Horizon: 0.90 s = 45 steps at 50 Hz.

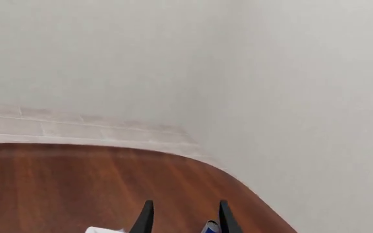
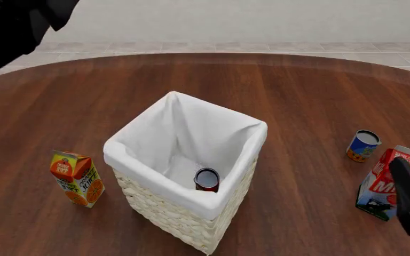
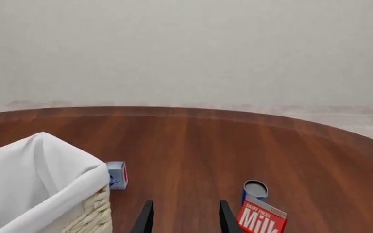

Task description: Pick up the alphabet soup and the tomato sauce, and put them in the basket.

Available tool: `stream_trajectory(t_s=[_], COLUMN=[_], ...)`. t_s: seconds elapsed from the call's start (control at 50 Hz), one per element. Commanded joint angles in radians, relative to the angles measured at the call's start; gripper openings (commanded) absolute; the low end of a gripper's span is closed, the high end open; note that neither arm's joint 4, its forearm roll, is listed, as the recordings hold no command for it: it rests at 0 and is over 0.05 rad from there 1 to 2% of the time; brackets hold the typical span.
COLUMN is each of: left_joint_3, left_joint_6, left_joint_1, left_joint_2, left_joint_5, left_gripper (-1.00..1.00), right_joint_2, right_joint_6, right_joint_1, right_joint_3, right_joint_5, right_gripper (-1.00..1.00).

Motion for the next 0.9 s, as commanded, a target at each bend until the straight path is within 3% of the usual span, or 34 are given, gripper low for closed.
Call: stream_trajectory(t_s=[0.02,0.12,0.24,0.4,0.64,0.9], left_joint_3=[0.042,0.050,0.052,0.049,0.061,0.078], left_joint_6=[-0.035,-0.035,-0.020,-0.021,-0.032,-0.043], left_joint_1=[0.009,0.011,0.026,0.017,0.015,0.012], left_joint_2=[-0.017,-0.018,-0.010,-0.015,-0.012,-0.013], left_joint_5=[-0.057,-0.071,-0.082,-0.087,-0.107,-0.123], left_gripper=[1.00,1.00,1.00,1.00,1.00,1.00], right_joint_2=[0.127,0.184,0.299,0.400,0.509,0.628], right_joint_6=[-0.005,-0.062,-0.097,-0.170,-0.200,-0.181], right_joint_1=[-0.014,0.012,-0.013,0.016,0.008,-0.025], right_joint_3=[-0.154,-0.233,-0.337,-0.393,-0.470,-0.590], right_joint_5=[0.043,0.061,0.068,0.079,0.090,0.140], right_gripper=[1.00,1.00,1.00,1.00,1.00,1.00])
